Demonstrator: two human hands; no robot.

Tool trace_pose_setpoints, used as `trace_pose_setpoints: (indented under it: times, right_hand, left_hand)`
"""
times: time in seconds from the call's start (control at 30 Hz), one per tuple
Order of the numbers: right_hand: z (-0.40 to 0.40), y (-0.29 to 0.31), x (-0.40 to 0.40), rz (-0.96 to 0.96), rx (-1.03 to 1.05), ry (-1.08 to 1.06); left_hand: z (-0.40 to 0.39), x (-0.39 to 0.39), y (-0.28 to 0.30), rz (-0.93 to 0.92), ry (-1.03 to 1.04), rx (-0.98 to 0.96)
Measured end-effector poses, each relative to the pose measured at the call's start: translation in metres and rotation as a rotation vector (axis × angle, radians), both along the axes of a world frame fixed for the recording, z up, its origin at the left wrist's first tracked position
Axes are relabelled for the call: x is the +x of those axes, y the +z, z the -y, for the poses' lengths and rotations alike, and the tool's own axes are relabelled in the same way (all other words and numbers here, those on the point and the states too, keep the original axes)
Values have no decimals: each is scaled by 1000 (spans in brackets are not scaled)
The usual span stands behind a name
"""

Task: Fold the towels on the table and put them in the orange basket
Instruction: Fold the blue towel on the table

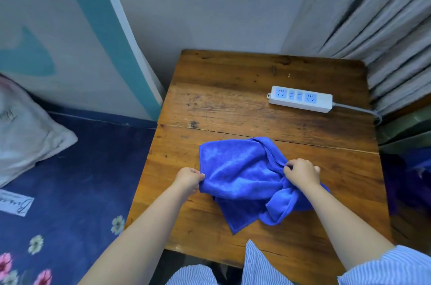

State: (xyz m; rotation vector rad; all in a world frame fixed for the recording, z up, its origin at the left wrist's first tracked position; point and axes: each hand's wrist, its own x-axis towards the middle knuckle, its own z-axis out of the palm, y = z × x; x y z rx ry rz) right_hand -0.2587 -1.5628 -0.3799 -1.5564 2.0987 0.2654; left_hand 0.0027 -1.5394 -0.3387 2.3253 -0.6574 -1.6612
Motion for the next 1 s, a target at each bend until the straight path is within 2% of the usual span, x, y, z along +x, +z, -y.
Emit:
trace_pose_setpoints:
  times: [0.13, 0.2, 0.37, 0.53, 0.63, 0.7, 0.8, 0.87, 1.0]
  right_hand:
    - [-1, 1, -1, -52, 25, 108]
    - [-3, -1, -1, -3, 5, 30]
    - [5, 16, -9, 585, -158, -684]
    - [54, 77, -7, 947, -140, -836]
    - [93, 128, 4, 1121, -250, -837]
    - [115, 164, 18, 1207, -308, -763]
    - [146, 209, 40, 1195, -408, -623]
    - [165, 238, 55, 1184, -589, -567]
    - [182, 283, 77, 1003, -855, -378]
  left_hand:
    - [3, 7, -2, 2, 7, 10]
    - [3, 10, -1, -4, 14, 23]
    - [12, 11, 12, -90, 90, -41]
    - [48, 18, 50, -207, 256, -289]
    - [79, 31, 90, -258, 357, -483]
    - [100, 44, 122, -308, 463, -613]
    - [124, 61, 167, -353, 610, -742]
    - [134, 72, 195, -371, 685, -815]
    - [144, 83, 236, -392, 674, -962]
